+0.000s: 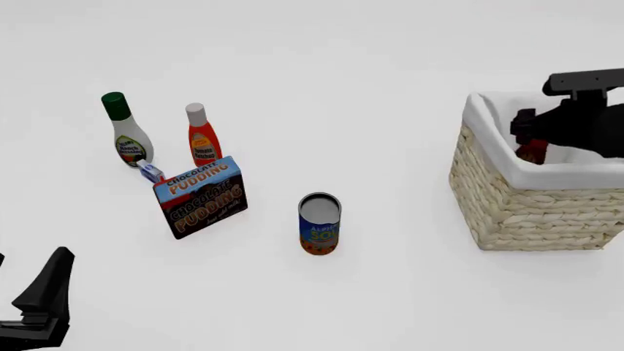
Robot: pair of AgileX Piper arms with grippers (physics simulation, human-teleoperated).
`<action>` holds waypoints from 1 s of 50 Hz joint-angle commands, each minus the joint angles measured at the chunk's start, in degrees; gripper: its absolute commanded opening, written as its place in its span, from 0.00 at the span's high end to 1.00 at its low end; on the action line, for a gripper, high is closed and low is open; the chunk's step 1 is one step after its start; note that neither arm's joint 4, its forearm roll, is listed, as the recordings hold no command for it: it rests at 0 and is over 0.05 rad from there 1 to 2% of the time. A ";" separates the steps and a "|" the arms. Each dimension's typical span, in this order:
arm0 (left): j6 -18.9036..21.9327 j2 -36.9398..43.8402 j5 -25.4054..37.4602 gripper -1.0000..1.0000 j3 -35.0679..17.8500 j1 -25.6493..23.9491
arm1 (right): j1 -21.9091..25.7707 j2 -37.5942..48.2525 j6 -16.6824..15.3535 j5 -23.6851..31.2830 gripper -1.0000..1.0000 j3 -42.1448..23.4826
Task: Pick the bbq sauce and place it in the basket.
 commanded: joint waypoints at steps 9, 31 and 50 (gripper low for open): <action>0.00 0.00 0.00 0.00 0.00 0.00 | 0.55 -1.38 0.08 1.21 0.00 -0.71; 0.00 0.00 0.00 0.00 0.00 0.00 | 0.90 -6.98 -0.95 6.35 0.00 -4.17; 0.00 0.00 0.00 0.00 0.00 0.00 | 2.03 -12.12 -1.39 9.94 0.00 -5.89</action>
